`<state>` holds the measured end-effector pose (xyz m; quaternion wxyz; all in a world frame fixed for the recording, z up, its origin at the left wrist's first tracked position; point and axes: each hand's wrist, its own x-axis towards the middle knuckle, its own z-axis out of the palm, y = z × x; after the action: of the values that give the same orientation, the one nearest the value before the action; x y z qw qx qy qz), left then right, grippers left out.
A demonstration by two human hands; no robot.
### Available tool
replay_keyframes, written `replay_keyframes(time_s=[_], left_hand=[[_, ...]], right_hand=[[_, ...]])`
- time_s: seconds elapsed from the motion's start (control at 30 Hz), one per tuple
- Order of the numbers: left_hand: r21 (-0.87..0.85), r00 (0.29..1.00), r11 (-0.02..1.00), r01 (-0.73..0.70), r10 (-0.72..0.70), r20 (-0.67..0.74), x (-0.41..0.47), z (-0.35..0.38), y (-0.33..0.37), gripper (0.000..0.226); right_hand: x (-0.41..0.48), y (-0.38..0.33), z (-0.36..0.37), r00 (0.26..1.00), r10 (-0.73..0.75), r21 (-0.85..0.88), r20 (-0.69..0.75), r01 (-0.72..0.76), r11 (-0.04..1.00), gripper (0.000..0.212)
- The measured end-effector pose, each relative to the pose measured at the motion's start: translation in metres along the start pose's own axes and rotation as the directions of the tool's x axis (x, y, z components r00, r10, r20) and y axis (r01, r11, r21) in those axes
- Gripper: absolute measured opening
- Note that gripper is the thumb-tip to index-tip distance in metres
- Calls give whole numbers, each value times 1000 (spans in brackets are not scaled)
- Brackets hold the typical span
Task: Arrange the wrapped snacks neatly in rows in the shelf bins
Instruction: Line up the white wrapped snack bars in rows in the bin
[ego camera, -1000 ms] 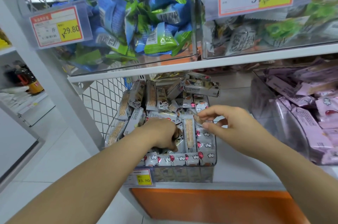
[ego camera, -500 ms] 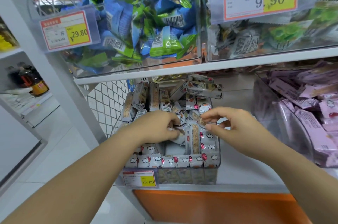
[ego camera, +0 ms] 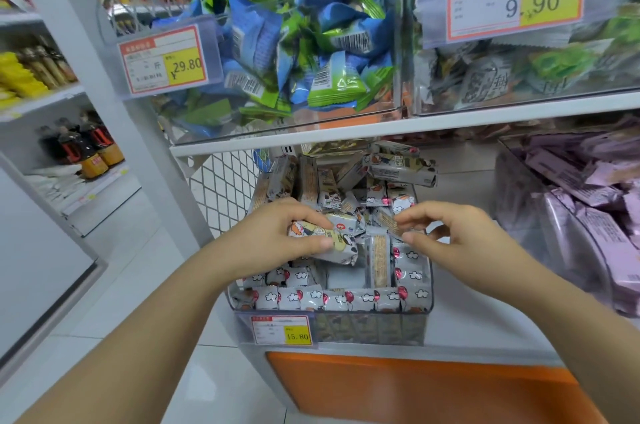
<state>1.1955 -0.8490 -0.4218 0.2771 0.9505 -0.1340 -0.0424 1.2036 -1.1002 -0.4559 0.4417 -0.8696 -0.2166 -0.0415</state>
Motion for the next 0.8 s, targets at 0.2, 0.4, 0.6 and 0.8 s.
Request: replay_keyframes(time_s=[0.2, 0.4, 0.6, 0.8], left_hand=[[0, 1000, 1000, 23, -23, -11, -3, 0, -3, 31], [130, 989, 991, 29, -10, -147, 0, 12, 0, 58], [94, 981, 995, 34, -15, -192, -13, 25, -6, 53], [100, 986, 993, -55, 69, -148, -15, 39, -21, 53]], right_hand=[[3, 0, 2, 1000, -27, -58, 8, 27, 998, 26], [6, 0, 4, 994, -110, -161, -14, 106, 981, 21], [25, -19, 13, 956, -216, -622, 200, 295, 726, 33], [56, -21, 27, 903, -55, -811, 426, 408, 420, 36]])
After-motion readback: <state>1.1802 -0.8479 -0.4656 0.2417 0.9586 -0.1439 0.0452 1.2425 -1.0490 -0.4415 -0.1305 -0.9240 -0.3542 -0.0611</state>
